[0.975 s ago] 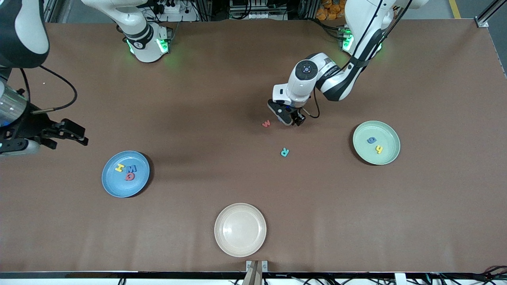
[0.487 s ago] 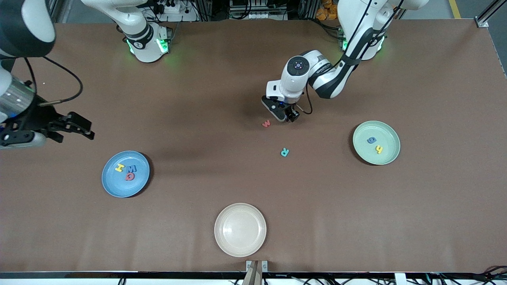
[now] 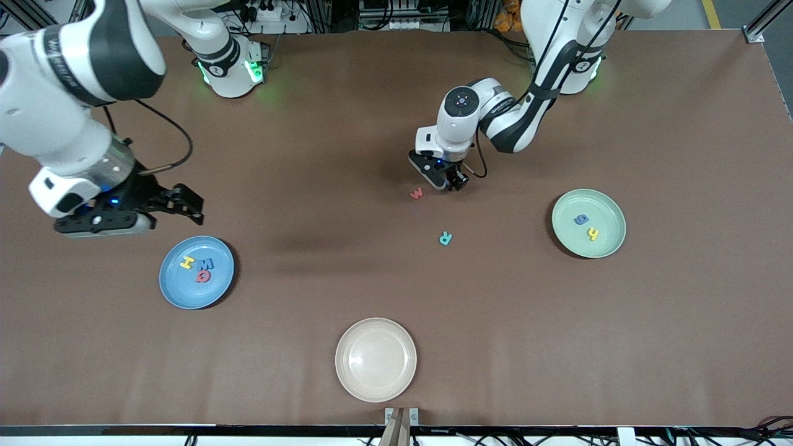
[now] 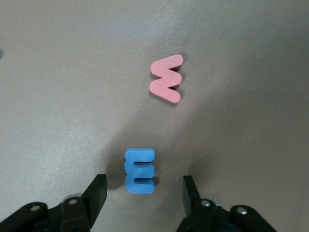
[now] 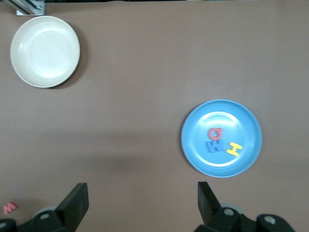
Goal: Sort uppercase to blue plate, lowercase to green plate
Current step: 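Grasp the blue E with the left gripper while the right gripper hovers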
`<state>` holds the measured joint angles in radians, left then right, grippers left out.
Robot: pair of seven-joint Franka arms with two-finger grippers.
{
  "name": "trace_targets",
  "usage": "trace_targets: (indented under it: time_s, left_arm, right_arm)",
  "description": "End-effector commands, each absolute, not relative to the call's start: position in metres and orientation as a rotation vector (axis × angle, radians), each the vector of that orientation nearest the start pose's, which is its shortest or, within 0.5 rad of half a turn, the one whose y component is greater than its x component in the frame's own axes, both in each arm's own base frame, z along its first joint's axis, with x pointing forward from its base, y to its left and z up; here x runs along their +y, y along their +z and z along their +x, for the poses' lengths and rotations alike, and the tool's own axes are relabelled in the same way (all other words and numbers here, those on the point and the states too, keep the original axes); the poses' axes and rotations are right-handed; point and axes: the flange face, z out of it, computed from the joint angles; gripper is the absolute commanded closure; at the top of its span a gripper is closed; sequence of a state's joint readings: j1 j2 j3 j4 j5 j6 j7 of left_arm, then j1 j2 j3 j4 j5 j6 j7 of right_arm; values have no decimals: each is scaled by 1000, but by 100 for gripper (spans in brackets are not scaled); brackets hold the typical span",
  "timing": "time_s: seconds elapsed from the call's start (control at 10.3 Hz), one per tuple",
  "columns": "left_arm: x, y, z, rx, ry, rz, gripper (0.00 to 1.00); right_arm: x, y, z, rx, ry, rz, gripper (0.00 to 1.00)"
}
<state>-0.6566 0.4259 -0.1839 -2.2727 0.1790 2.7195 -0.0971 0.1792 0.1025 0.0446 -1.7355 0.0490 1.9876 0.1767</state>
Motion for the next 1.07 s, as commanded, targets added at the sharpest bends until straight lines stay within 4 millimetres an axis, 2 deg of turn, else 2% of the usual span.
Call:
trace_targets:
  time_s: [0.0, 0.19, 0.29, 0.39, 0.49, 0.68, 0.88, 0.97]
  left_arm:
    - [-408, 175, 351, 1363, -70, -2826, 32]
    - [-409, 175, 351, 1363, -70, -2826, 36]
    - [-409, 174, 351, 1366, -69, -2826, 36]
    - [-409, 174, 351, 1367, -70, -2825, 37]
    - [-409, 173, 352, 1377, -73, -2815, 39]
    - [-410, 173, 355, 1382, -84, -2812, 40]
    - [-412, 173, 356, 1384, -86, -2812, 41]
    - [-414, 172, 357, 1382, -88, -2815, 41]
  right_arm:
    - [156, 520, 592, -39, -219, -3063, 10]
    - [172, 514, 591, -62, -209, -3065, 16]
    - [185, 511, 590, -12, -199, -3064, 31]
    - [191, 509, 590, 10, -199, -3061, 51]
    - [197, 505, 590, 12, -189, -3064, 64]
    - [218, 501, 592, 95, -180, -3056, 66]
    - [246, 491, 591, 212, -168, -3060, 60]
    - [253, 485, 591, 278, -185, -3073, 55]
